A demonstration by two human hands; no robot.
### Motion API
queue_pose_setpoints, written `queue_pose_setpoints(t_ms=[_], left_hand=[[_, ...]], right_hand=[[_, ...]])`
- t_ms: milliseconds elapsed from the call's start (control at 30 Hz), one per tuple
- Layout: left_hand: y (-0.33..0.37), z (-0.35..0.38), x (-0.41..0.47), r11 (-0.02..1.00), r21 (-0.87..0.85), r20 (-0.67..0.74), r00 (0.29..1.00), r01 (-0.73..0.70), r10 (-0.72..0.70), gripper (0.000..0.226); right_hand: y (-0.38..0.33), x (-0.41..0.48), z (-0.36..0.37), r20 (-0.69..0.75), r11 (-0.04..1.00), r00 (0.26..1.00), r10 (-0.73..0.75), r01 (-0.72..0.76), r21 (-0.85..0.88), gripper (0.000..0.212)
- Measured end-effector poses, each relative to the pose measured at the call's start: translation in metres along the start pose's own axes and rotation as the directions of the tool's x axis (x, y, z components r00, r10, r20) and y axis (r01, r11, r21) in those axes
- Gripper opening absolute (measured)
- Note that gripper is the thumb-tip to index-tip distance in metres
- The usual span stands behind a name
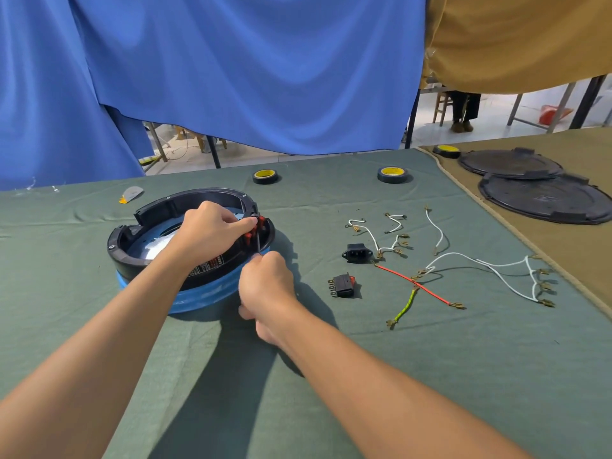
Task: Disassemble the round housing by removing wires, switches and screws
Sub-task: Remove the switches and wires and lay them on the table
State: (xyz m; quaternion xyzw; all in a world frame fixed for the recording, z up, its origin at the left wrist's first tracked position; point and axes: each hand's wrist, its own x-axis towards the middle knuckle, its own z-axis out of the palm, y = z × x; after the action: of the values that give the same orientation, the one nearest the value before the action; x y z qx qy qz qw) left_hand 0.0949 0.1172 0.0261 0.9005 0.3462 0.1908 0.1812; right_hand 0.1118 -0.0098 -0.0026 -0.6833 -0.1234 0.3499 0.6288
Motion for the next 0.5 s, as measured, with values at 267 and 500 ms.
queue_pose_setpoints(t_ms=[267, 500], left_hand=[[0.003, 0.0, -0.001, 1.0, -0.008, 0.012, 1.0, 0.0, 0.0, 0.052], [0.004, -0.001, -0.002, 1.0, -0.014, 0.013, 1.0, 0.009, -0.009, 0.055]], right_hand=[[0.0, 0.013, -0.003, -0.021, 0.992, 0.998, -0.058, 0.056, -0.111, 0.029], [0.004, 0.012, -0.003, -0.072, 0.964, 0.982, -0.175, 0.156, -0.216, 0.032]])
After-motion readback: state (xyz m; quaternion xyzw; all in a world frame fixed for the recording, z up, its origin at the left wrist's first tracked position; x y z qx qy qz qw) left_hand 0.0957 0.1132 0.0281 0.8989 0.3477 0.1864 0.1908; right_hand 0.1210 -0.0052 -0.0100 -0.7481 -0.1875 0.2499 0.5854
